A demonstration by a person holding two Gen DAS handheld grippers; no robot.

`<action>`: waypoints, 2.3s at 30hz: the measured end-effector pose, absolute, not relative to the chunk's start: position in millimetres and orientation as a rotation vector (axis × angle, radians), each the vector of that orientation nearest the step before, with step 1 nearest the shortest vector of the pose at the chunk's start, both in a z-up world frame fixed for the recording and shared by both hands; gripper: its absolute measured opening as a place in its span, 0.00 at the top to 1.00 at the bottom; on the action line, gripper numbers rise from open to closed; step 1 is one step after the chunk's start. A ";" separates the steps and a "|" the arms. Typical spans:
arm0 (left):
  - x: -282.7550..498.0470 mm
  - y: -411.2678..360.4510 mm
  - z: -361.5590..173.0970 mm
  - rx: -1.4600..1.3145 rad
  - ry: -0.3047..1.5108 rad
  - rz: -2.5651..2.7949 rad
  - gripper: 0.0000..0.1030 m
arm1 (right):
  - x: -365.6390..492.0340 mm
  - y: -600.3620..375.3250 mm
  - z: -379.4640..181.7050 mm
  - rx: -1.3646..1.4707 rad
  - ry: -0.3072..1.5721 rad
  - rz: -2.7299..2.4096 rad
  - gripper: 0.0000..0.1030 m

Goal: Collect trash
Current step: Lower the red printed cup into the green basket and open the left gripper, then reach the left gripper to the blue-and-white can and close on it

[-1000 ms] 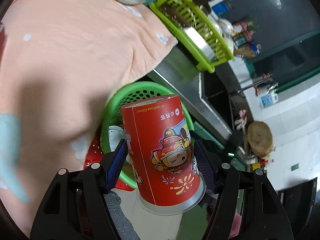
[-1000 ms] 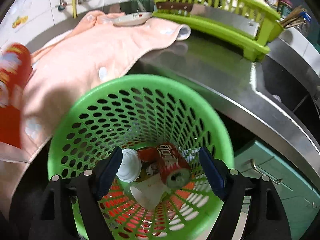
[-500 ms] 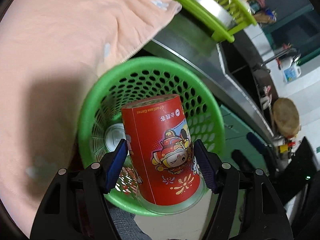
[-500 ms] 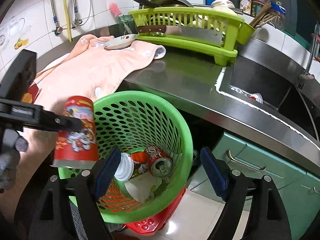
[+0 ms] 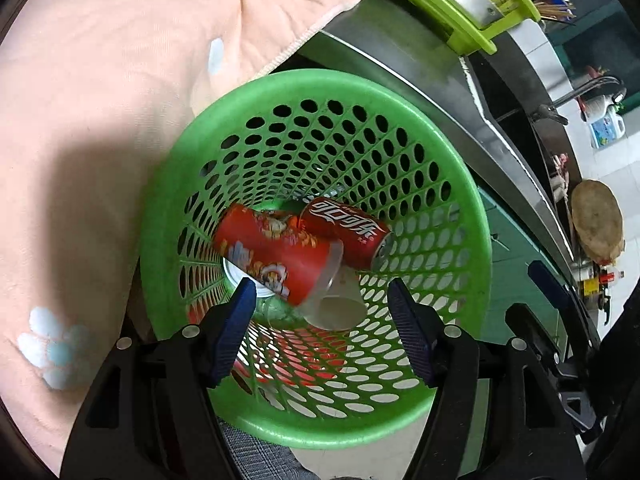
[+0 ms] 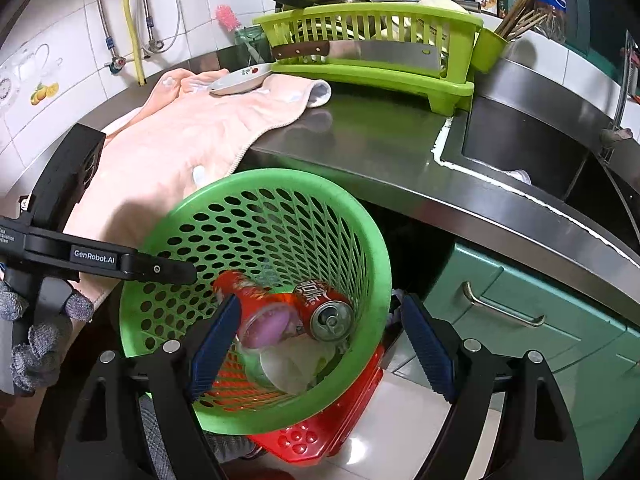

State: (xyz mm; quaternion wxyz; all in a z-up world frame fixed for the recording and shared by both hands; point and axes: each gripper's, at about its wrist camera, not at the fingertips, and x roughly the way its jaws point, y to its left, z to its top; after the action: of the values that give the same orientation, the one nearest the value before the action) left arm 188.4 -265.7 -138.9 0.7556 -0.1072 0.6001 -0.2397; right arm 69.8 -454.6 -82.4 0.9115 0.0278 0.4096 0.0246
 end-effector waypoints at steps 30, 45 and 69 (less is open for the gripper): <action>108.4 -19.9 -2.3 -0.211 0.897 -0.195 0.35 | 95.0 -280.6 -39.1 0.007 0.789 0.359 0.23; 90.7 138.1 -5.3 -0.206 0.886 0.092 0.29 | 118.1 -151.9 -20.5 -0.100 0.777 0.573 0.22; 117.1 162.3 -69.6 -0.139 1.033 0.044 0.25 | 144.9 -42.7 -8.6 -0.317 0.732 0.737 0.22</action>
State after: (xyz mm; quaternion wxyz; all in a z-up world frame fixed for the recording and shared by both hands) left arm 117.1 162.3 -69.6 0.8669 -0.0663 0.4936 0.0210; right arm 144.9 -42.7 -8.6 0.8561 -0.1509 0.3484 0.3506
